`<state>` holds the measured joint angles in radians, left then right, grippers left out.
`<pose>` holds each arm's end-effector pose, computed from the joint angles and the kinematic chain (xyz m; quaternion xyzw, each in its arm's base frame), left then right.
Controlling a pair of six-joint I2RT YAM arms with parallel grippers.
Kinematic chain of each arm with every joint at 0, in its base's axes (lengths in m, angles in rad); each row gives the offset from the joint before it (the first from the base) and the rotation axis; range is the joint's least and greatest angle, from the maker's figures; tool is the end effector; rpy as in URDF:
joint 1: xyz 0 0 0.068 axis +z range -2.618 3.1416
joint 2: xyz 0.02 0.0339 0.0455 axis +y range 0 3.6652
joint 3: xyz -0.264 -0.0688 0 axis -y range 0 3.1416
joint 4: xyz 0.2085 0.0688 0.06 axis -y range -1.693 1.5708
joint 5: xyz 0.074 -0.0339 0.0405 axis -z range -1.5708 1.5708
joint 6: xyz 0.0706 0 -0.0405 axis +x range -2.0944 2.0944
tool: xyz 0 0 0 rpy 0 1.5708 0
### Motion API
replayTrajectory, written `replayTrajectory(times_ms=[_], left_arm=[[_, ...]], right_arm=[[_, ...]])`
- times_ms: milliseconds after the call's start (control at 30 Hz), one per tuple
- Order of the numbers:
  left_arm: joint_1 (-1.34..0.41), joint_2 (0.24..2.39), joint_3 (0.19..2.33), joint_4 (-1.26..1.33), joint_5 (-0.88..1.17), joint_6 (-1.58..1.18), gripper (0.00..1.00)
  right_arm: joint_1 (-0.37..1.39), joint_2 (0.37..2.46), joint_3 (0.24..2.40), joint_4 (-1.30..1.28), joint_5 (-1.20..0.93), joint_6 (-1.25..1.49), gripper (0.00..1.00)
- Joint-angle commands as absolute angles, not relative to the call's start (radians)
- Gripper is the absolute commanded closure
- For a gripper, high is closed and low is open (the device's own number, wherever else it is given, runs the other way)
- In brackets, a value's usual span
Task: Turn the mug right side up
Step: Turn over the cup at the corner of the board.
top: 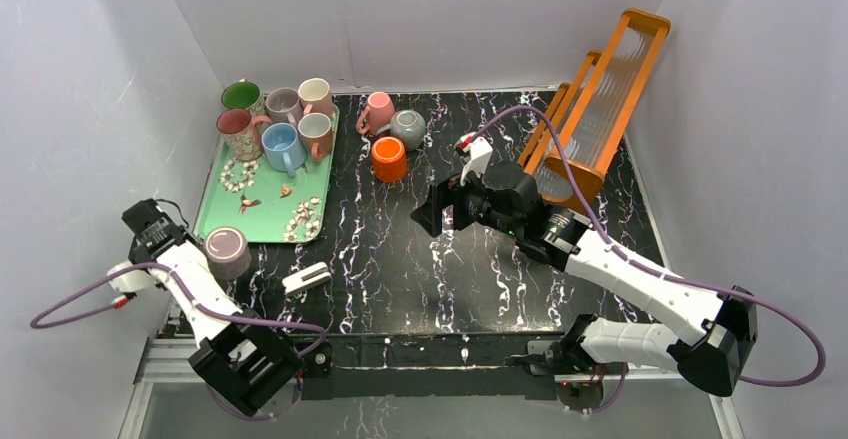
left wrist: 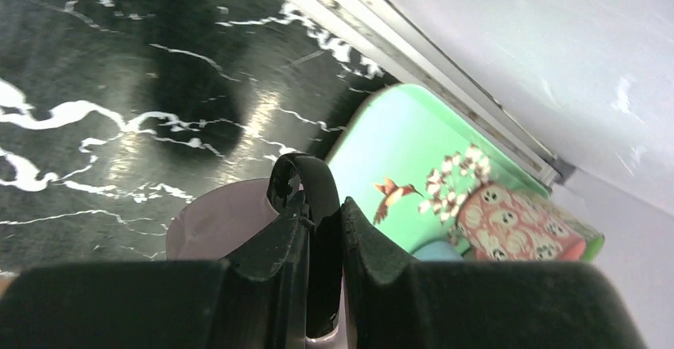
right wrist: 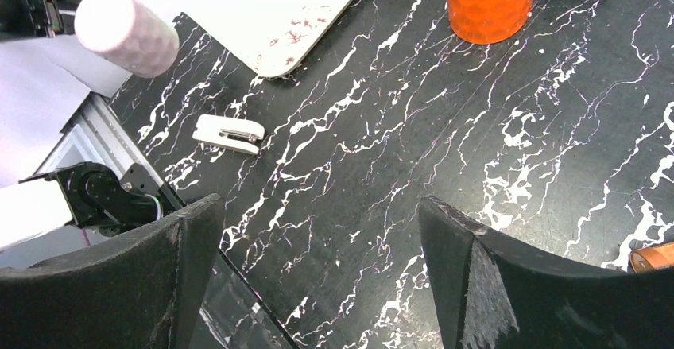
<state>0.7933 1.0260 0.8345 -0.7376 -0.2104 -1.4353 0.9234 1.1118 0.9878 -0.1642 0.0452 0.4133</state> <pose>0.1192 0.1421 0.2439 -0.8617 0.3863 -0.0044 0.3290 0.1569 0.2022 0.3428 -0.1890 0.7786 0.3564 0.4806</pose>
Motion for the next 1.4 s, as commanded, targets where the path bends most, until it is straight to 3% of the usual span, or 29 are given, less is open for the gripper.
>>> replayTrajectory(times_ms=[0, 333, 567, 767, 1033, 1367], left_arm=[[0.731, 0.988, 0.908, -0.66, -0.24, -1.335, 1.0], [0.545, 0.934, 0.825, -0.184, -0.169, -1.025, 1.0], [0.47, 0.941, 0.666, 0.376, 0.07, -0.718, 1.0], [0.429, 0.969, 0.558, 0.689, 0.167, -0.543, 1.0], [0.362, 0.949, 0.472, 0.855, 0.327, -0.474, 1.0], [0.224, 0.867, 0.427, 1.012, 0.647, -0.447, 1.0]], right_arm=[[0.927, 1.085, 1.019, -0.155, 0.049, 0.397, 0.01], [0.927, 1.064, 0.998, -0.145, 0.05, 0.402, 0.01], [0.927, 1.066, 0.992, -0.143, 0.051, 0.4, 0.01], [0.927, 1.052, 0.973, -0.127, 0.056, 0.391, 0.01], [0.927, 1.089, 0.963, -0.082, 0.03, 0.398, 0.01], [0.923, 1.184, 1.103, -0.127, -0.072, 0.426, 0.01]])
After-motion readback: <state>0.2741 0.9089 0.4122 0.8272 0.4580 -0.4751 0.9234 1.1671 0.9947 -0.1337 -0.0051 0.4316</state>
